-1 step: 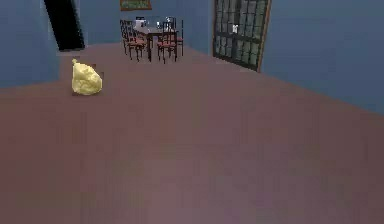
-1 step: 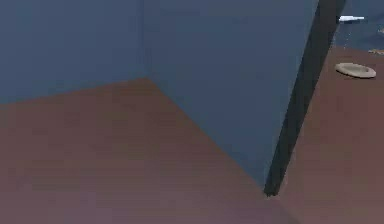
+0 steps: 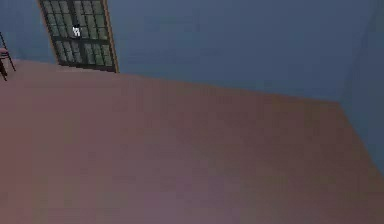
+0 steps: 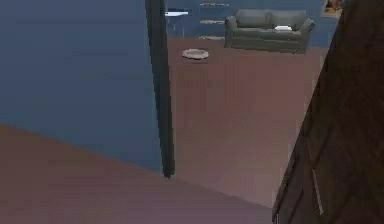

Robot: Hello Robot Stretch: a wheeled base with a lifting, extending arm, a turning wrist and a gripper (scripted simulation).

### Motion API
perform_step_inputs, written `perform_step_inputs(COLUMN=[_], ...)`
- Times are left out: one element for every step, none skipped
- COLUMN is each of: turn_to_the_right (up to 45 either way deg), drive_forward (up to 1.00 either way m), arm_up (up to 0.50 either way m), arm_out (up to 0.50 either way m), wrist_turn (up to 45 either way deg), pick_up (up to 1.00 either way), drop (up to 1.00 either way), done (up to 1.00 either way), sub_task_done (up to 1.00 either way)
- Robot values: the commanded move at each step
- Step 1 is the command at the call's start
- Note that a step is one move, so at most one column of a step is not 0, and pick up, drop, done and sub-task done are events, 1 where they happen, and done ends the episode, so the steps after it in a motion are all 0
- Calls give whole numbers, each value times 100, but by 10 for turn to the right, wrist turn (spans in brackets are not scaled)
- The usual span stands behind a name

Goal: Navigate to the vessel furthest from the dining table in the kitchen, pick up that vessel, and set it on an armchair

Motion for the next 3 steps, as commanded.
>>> perform_step_inputs(turn_to_the_right=[0,-450,-90], drive_forward=[10,0,0], arm_up=[0,0,0], arm_out=[0,0,0], wrist_turn=[0,0,0], pick_up=[0,0,0], drop=[0,0,0], done=[0,0,0], sub_task_done=[0,0,0])
